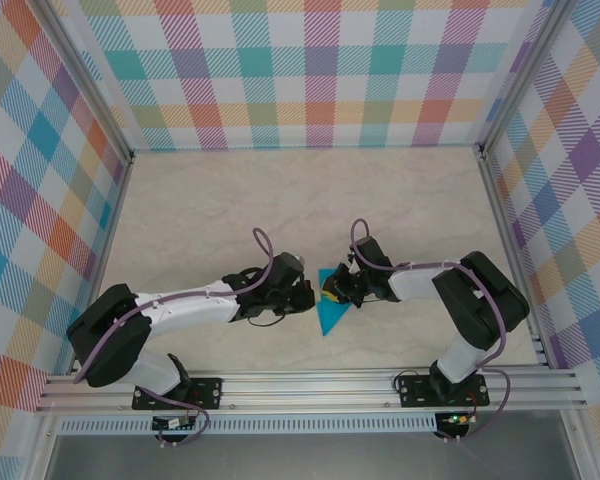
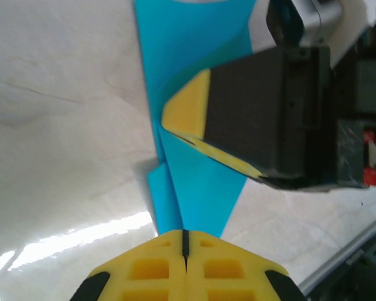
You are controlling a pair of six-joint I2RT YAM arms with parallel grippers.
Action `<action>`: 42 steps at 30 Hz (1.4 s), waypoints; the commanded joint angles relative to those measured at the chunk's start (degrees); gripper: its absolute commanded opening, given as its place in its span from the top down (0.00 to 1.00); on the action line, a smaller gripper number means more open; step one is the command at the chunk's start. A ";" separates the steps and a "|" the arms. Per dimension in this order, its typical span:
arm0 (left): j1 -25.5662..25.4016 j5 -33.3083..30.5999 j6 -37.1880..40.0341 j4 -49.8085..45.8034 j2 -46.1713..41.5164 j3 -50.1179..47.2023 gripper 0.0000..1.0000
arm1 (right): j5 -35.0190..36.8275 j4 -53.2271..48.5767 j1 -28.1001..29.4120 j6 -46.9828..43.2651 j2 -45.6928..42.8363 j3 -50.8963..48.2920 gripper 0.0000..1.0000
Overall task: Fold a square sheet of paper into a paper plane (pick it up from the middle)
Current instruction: Fourth fold the wing at the center of the table.
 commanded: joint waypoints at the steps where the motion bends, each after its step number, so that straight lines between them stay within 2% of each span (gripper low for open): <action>1: -1.91 1.34 -0.51 2.38 2.09 1.10 1.00 | 1.98 -6.81 0.41 0.48 0.16 -2.08 0.87; 3: -2.51 2.62 -1.81 5.64 3.69 0.97 1.00 | 1.20 -8.74 0.24 -1.13 0.69 -1.05 0.87; 9: -2.98 -1.16 -7.05 11.55 6.35 -0.05 1.00 | -0.83 -10.21 -0.15 -2.82 2.21 0.25 0.89; 13: -3.11 2.25 -7.51 16.97 9.70 0.64 1.00 | -1.51 -10.15 -0.82 -3.46 2.52 0.09 0.90; 25: -4.39 -0.26 -8.07 12.51 16.20 1.96 1.00 | -2.18 -10.96 -1.31 -4.68 3.30 0.52 0.90; 29: -6.57 2.66 -9.43 16.03 16.94 0.03 1.00 | -1.79 -11.74 -1.39 -5.29 3.44 0.58 0.90; 31: -7.94 2.67 -8.54 13.82 17.32 0.76 1.00 | -1.57 -12.09 -1.48 -5.63 3.65 0.51 0.90; 38: -9.48 -0.54 -9.51 12.41 13.77 -2.73 1.00 | -1.16 -13.79 -1.81 -7.05 3.84 0.44 0.91; 42: -9.91 0.70 -7.22 12.06 10.74 -1.90 1.00 | -1.67 -14.08 -2.35 -7.85 3.90 0.68 0.91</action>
